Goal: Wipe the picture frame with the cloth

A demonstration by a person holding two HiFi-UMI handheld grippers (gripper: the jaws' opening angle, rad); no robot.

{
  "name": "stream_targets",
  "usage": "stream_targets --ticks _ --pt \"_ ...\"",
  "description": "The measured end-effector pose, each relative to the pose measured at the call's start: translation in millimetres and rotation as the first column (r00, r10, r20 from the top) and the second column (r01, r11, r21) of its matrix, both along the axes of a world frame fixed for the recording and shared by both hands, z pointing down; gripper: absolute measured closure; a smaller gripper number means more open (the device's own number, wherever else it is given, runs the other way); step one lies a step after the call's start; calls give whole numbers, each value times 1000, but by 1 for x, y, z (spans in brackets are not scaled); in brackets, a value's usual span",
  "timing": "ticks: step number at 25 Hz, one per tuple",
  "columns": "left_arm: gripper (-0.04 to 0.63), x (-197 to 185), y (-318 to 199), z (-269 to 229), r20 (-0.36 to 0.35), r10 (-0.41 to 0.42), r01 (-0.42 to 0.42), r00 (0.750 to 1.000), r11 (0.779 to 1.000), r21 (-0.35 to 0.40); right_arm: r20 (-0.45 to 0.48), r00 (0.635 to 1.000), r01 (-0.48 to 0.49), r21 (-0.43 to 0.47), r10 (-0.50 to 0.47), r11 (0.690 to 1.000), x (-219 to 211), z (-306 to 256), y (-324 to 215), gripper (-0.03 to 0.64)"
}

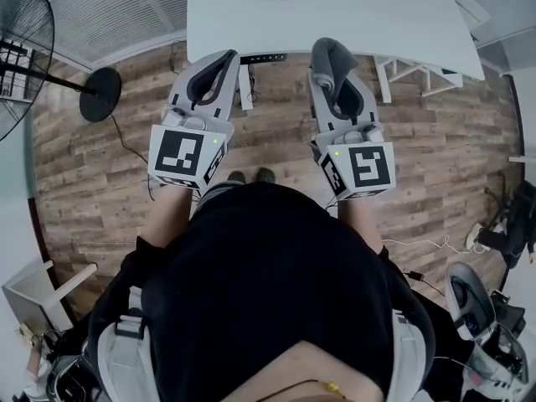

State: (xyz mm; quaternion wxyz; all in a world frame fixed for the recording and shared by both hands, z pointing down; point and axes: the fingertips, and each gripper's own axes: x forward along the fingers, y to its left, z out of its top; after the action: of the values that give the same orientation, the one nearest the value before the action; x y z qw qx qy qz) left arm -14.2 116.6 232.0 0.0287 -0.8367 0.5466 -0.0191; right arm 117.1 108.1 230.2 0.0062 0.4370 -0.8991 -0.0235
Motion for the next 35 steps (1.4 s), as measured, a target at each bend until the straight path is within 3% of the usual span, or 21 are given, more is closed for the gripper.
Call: stream_targets --ticks 14,35 --pt "583 6 -6 14 16 -35 36 999 999 -34 -2 999 45 -26 -45 999 7 15 -12 515" --pt "583 -13 -108 18 9 -12 12 1000 1000 -23 -4 1000 25 -30 -25 999 -14 18 -104 515"
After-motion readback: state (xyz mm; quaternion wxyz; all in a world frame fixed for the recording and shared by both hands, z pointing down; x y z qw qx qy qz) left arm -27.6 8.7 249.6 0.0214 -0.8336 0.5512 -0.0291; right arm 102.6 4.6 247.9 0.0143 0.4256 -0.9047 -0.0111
